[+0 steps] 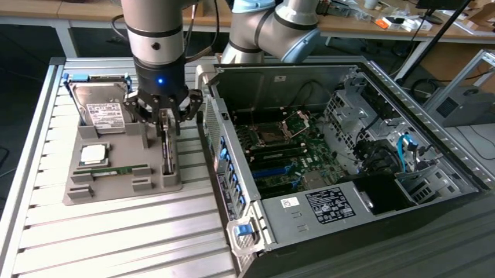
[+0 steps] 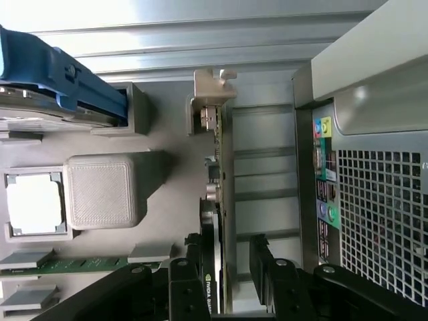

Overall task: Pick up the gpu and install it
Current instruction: 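Pick up the gpu and move the gpu toward the slot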

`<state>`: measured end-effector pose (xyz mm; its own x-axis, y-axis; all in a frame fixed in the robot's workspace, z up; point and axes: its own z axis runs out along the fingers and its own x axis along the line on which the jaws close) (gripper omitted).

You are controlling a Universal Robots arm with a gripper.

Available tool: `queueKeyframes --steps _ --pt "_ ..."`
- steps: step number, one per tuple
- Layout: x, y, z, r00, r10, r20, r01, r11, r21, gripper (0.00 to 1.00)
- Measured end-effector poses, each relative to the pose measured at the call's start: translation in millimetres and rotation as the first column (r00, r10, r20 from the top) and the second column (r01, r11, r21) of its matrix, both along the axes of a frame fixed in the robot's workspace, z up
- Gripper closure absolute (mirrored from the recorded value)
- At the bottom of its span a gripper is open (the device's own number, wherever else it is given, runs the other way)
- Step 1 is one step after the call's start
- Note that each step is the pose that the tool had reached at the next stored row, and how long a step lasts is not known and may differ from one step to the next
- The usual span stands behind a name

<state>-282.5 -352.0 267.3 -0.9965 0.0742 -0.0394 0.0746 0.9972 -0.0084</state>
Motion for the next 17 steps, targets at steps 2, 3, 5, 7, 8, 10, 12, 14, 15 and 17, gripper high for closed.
queueKeyframes --steps 2,3,5,7,8,10,12,14,15,17 --pt "-0.8 0.0 -1.5 1.0 0.0 0.0 0.0 1.0 -0.0001 0.58" --pt "-0.8 0.0 -2.9 1.0 0.0 0.0001 0.0 1.0 0.0 0.58" --pt "-0.9 0.0 -5.2 1.0 0.0 0.0 0.0 1.0 -0.0001 0.58" --pt "-0.9 0.1 -9.4 1.0 0.0 0.0001 0.0 1.0 0.0 0.58" --pt "-0.9 0.1 -12.4 1.0 0.0 0.0001 0.0 1.0 0.0 0.58" --pt "-1.1 0.2 -15.7 1.0 0.0 -0.0001 0.0 1.0 -0.0002 0.58" --pt "-1.1 0.2 -18.5 1.0 0.0 0.0 0.0 1.0 -0.0001 0.58" --pt "-1.1 0.2 -20.7 1.0 0.0 0.0 0.0 1.0 -0.0001 0.58" --pt "-1.2 0.2 -21.0 1.0 0.0 -0.0001 0.0 1.0 -0.0001 0.58" --pt "-1.2 0.2 -21.0 1.0 0.0 -0.0001 0.0 1.0 -0.0002 0.58"
